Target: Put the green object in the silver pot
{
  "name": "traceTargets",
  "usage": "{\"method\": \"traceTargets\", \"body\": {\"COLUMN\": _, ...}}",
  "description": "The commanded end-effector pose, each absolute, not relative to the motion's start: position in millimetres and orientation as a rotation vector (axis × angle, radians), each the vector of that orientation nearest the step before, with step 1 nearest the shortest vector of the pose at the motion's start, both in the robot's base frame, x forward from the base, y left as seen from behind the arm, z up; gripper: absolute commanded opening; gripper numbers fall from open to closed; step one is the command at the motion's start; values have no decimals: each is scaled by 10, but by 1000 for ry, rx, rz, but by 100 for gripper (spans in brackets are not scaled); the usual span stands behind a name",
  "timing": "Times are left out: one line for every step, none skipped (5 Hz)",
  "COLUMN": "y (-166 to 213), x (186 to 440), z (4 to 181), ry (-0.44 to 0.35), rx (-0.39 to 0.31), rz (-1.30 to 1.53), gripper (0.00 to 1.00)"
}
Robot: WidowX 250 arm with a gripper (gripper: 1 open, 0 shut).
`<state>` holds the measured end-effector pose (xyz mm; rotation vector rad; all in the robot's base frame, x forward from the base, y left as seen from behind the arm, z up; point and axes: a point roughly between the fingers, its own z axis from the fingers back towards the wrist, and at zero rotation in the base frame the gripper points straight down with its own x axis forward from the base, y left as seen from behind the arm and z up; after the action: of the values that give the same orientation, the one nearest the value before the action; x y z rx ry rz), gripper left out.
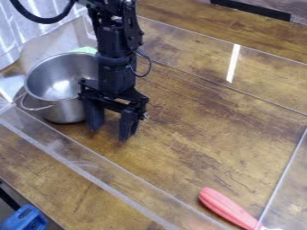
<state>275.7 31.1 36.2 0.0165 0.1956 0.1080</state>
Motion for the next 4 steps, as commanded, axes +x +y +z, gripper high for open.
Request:
{"method": "traceTargets", "body": {"y": 423, "x": 2807, "z": 551, "ry": 118, "rx": 26, "rz": 140, "gripper": 0}}
{"method": "traceTargets", "body": {"y": 433, "x": 2810, "z": 537, "ry": 118, "rx": 29, "rz": 143, "gripper": 0}}
{"method": "traceTargets", "body": {"y": 442, "x": 2814, "z": 522, "ry": 118, "rx": 31, "rz": 145, "gripper": 0}}
{"method": "traceTargets", "body": {"y": 451, "x": 2817, "z": 506, "ry": 118, "rx": 33, "rz": 147, "gripper": 0}}
